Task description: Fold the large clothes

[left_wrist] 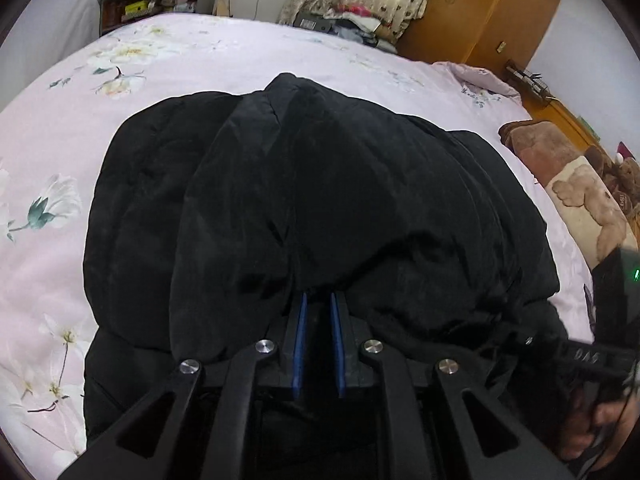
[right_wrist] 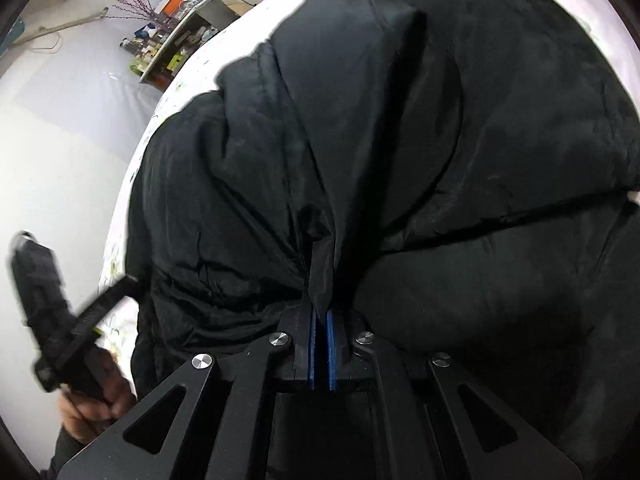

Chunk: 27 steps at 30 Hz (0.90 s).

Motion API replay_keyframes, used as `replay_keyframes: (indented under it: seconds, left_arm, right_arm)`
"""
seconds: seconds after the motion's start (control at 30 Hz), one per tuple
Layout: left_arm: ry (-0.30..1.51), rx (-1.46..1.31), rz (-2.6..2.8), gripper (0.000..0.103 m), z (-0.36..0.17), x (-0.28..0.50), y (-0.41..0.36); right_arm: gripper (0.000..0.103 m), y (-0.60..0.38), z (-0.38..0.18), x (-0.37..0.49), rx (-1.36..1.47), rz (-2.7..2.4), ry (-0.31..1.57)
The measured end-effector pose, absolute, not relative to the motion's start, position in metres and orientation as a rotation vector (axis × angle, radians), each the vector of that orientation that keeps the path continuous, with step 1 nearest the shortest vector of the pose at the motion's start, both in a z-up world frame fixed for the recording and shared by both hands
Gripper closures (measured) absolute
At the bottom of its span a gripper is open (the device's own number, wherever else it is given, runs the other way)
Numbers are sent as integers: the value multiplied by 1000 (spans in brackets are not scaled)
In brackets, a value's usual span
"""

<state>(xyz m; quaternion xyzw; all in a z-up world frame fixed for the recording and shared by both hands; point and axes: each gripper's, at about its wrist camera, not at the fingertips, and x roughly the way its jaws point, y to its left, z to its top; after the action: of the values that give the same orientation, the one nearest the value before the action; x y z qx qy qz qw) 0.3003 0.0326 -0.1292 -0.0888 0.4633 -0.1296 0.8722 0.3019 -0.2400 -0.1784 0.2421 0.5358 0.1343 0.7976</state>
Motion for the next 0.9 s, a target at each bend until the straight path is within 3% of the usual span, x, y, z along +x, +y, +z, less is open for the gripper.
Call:
replay_keyframes:
  seconds: [0.17,0.3,0.37,0.43,0.53,0.67,0.9]
  left_arm:
    - [993,-191,-260,90,-115,294,35]
    - [917,-204,-259,90,-79,289,38]
    - [866,-196,-256,82,-63,301,36]
    - [828,-179,-239,72,-58,321,30]
    - [858,-102,-144,72,-83,351,25]
    - [914,-85,-98,75,-134,362,36]
    - [870,1,-91,76,-146,348,30]
  right_arm:
    - [92,-231,-153,301,422,294,1134]
    - [91,-238,-96,295,309,286,968]
    - [83,-241,-79,307,273,272,900]
    - [81,-242,-73,326,238,246,869]
    - [81,-244,-84,359,208,210,859]
    - [84,-262,-141,383,185,114,971]
    - [85,-266,-173,373,167,98,951]
